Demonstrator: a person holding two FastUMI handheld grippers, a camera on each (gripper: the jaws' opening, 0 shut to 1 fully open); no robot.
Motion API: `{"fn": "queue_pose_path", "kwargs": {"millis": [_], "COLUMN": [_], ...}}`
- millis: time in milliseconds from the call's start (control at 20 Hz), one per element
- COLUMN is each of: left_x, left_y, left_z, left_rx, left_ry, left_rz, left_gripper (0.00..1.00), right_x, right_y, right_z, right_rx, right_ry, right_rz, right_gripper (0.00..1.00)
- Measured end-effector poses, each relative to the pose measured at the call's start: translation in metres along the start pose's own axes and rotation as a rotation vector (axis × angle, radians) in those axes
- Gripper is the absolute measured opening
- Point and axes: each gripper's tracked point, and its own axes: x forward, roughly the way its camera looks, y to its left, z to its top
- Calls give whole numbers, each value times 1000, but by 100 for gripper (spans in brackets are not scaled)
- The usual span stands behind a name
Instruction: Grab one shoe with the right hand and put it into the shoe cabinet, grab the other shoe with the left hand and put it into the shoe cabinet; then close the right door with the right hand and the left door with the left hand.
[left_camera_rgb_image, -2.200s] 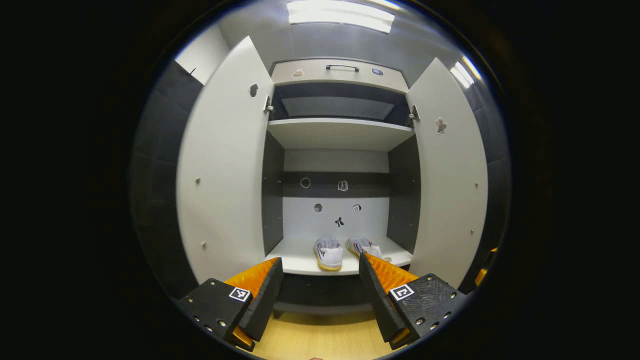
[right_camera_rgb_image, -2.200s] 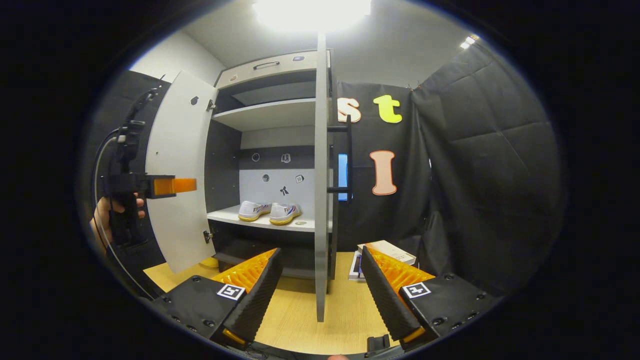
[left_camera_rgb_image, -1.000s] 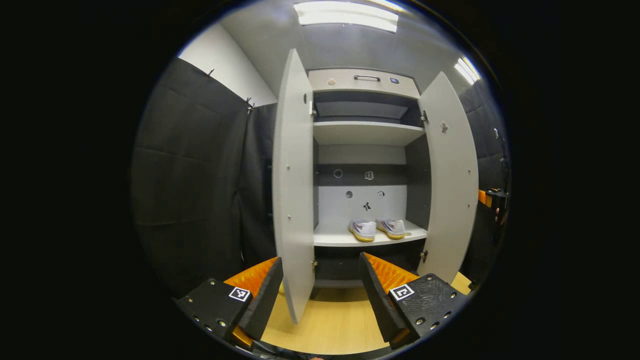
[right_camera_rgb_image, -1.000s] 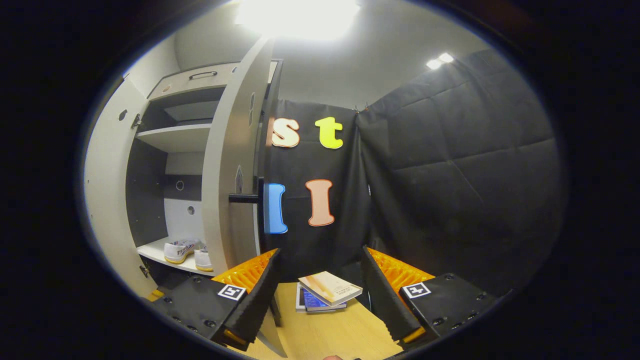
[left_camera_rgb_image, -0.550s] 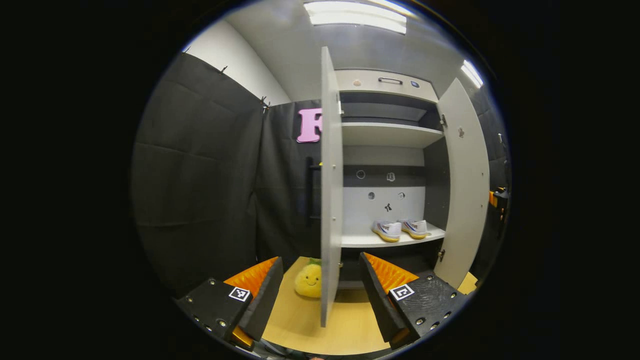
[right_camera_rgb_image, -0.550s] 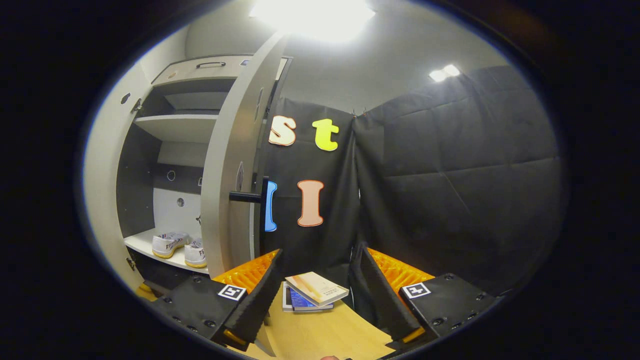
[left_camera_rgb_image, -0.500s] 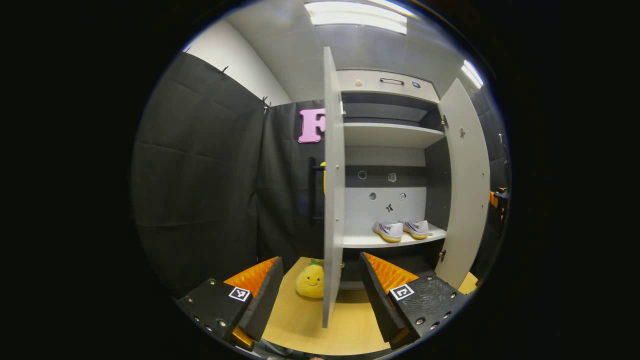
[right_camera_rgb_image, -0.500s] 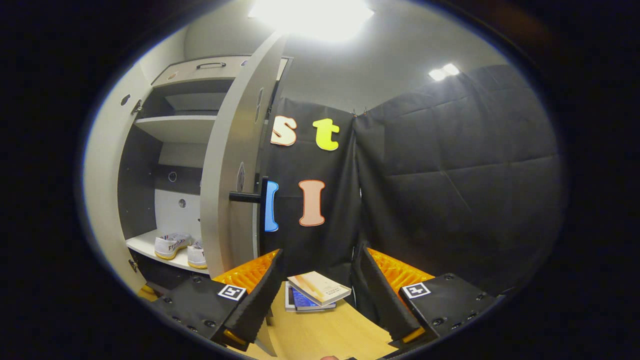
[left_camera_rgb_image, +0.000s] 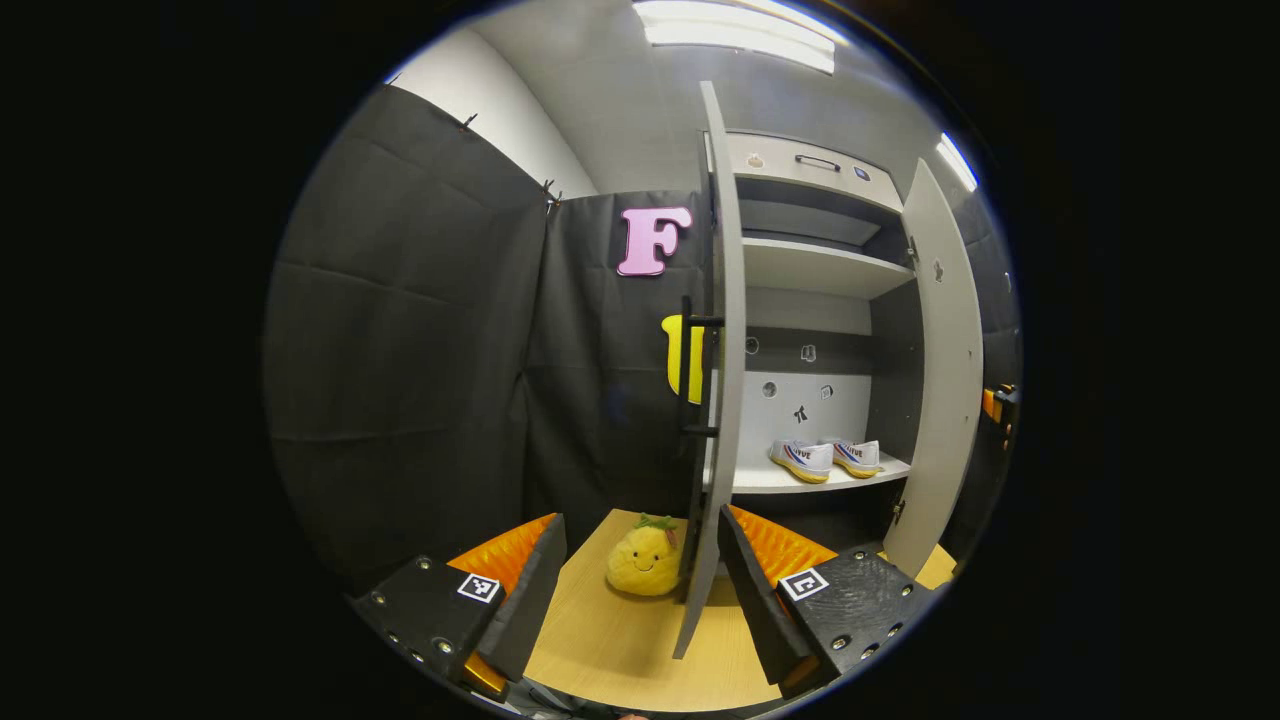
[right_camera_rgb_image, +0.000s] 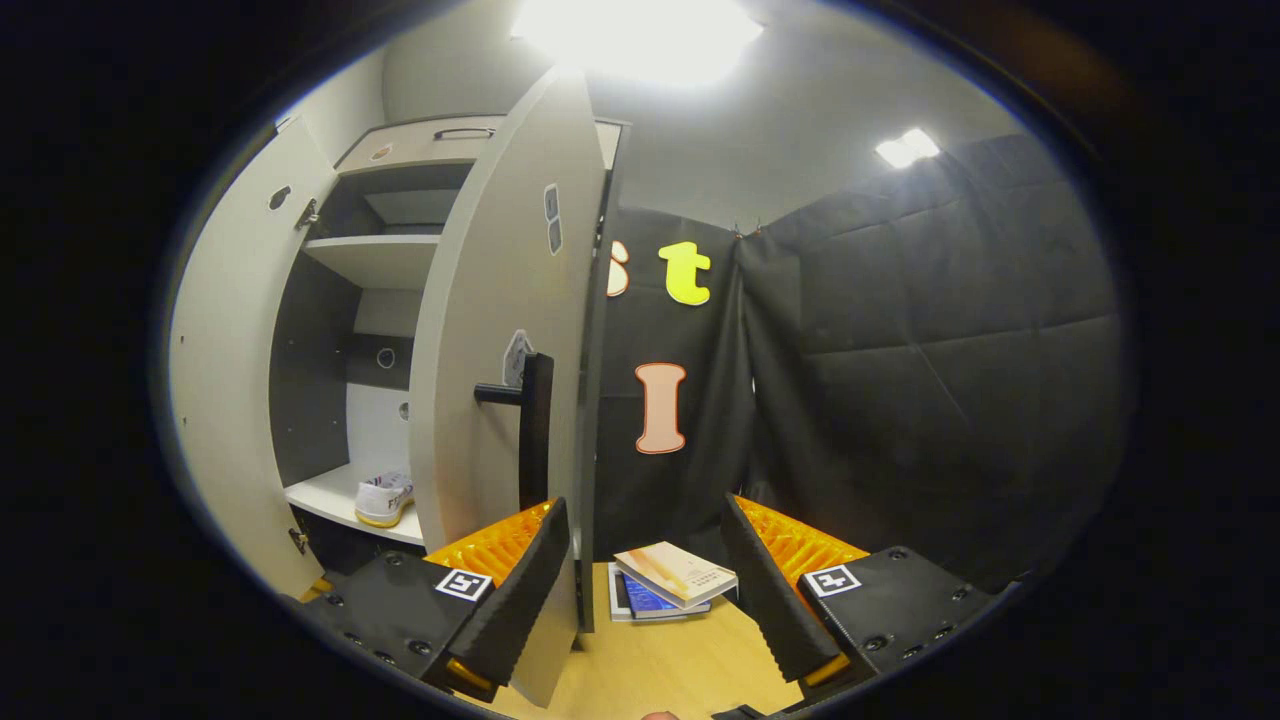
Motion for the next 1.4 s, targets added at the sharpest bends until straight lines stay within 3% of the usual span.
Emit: {"fn": "queue_pose_path", "kwargs": {"millis": [350,450,500,550,700,950,1200,1400], "left_x": [3,5,7,10,19,49,82,103], "left_y": [30,37,42,45,52,61,57,47], "left_z": [-10,-11,-11,-11,-6,23,58,62], "left_rx": [-16,-18,-18,-19,-27,-29,-28,-24], "left_ry": [6,7,8,9,10,-26,-73,-56], "left_rz": [23,32,36,40,47,59,52,53], "left_gripper": [82,82,82,82,82,82,82,82], "right_x": [2,4,5,6,6,-6,-20,-27], "right_y": [53,73,80,85,103,104,83,61], "right_z": [3,4,5,6,8,3,-9,-17], "right_rx": [0,-5,-10,-12,-10,4,20,33], "right_ry": [1,0,-2,-4,-12,7,29,42], "right_rz": [70,106,122,137,163,198,198,187], "right_gripper": [98,92,98,92,100,100,100,100]}}
